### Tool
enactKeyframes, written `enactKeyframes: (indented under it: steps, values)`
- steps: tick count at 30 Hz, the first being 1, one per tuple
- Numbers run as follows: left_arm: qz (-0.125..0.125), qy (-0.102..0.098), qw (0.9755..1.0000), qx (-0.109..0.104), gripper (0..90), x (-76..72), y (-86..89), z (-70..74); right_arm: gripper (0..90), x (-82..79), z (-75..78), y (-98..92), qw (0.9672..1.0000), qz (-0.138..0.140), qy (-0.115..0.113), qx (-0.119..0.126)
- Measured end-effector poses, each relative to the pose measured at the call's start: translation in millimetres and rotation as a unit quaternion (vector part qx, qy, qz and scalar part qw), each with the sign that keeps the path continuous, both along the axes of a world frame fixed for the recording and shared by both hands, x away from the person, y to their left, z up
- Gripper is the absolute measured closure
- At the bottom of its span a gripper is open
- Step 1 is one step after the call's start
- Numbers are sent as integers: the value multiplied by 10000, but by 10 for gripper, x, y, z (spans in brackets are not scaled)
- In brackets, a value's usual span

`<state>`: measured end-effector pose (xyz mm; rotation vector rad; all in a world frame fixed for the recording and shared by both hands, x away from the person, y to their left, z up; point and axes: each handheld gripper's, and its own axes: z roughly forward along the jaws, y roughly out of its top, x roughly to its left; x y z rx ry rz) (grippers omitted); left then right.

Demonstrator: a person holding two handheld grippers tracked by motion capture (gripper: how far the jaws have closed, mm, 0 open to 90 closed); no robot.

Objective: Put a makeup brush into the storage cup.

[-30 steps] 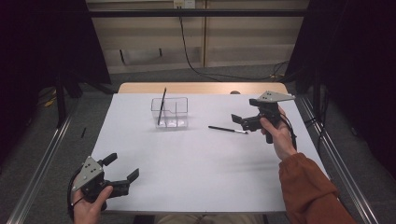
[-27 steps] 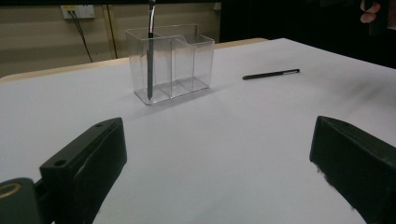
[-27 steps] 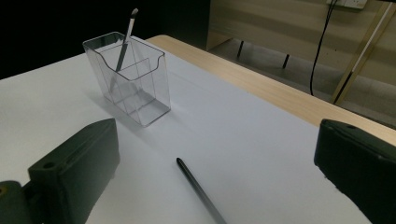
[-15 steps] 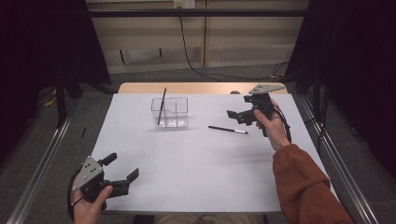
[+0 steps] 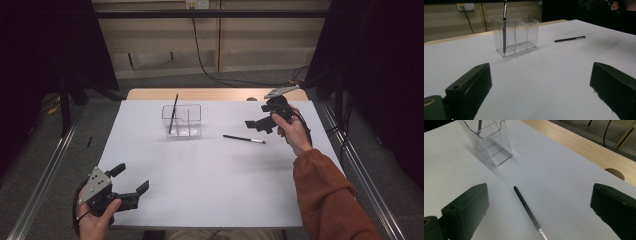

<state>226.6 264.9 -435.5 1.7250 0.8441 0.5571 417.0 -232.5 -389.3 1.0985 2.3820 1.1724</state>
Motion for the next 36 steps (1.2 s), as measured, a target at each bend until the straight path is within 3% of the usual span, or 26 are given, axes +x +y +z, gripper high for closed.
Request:
enactKeyframes:
  steps: [5,13,17,21,26,28,31,32,34,36]
  values:
    - [3,9,10000,23,38,1,1,-1,59,46,-50,3,9982,302,388,-333]
    - [-4,15,10000,28,38,3,-3,-2,79,107,-123,95,9887,672,938,-959]
    - [-10,19,10000,41,38,3,-1,-2,80,146,-168,164,9801,887,1080,-1412]
    - [-24,17,10000,55,38,4,-1,-2,59,188,-170,217,9729,1232,1155,-1582]
    - [-37,10,10000,88,38,2,-2,-2,54,235,-205,276,9631,1375,1285,-1925]
    - [-30,31,9999,98,38,4,-2,-5,55,263,-242,281,9559,1436,1429,-2128]
    - [-29,23,9999,94,39,5,0,-4,118,308,-282,283,9464,1526,1601,-2353]
    - [-27,17,9999,98,38,3,-1,-2,158,318,-292,286,9458,1540,1675,-2318]
    - [-35,20,9999,107,39,4,-2,-3,248,339,-321,282,9385,1705,1746,-2442]
    - [-40,28,9999,107,38,8,-5,-5,287,355,-356,286,9351,1707,1819,-2518]
